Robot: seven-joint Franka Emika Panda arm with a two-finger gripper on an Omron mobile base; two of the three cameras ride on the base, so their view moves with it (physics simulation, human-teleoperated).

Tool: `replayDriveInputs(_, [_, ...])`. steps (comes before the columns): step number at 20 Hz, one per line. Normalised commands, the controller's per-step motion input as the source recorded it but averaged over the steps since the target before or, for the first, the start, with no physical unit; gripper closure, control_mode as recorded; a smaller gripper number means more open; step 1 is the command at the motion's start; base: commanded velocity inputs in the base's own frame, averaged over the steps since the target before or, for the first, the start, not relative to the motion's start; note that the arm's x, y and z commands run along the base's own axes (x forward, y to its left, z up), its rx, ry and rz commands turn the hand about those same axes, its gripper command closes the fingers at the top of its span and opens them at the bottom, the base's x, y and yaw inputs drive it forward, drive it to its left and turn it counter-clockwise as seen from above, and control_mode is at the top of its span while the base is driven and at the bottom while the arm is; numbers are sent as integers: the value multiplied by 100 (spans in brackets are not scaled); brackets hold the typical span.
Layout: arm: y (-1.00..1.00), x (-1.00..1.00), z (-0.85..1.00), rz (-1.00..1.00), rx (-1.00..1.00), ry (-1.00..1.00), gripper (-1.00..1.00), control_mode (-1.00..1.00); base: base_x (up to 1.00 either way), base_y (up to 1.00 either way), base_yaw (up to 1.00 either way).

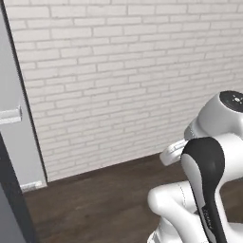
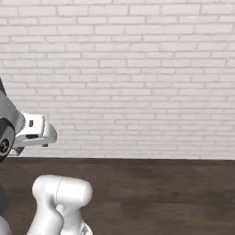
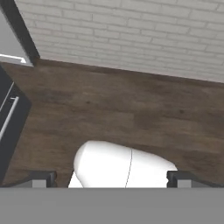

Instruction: Place one mushroom and one fish in each tupperware on the nearby counter, to pack two identical lunches.

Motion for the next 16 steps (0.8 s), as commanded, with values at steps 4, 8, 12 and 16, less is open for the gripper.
replayDriveInputs(4, [0,0,0,0,0,0,-100,100,100,0,8])
replayDriveInputs(8, [0,0,0,0,0,0,-100,100,97,0,9])
replayDriveInputs(12, [0,0,0,0,0,0,-100,100,100,0,12])
replayDriveInputs(16, [0,0,0,0,0,0,-100,100,72,0,29])
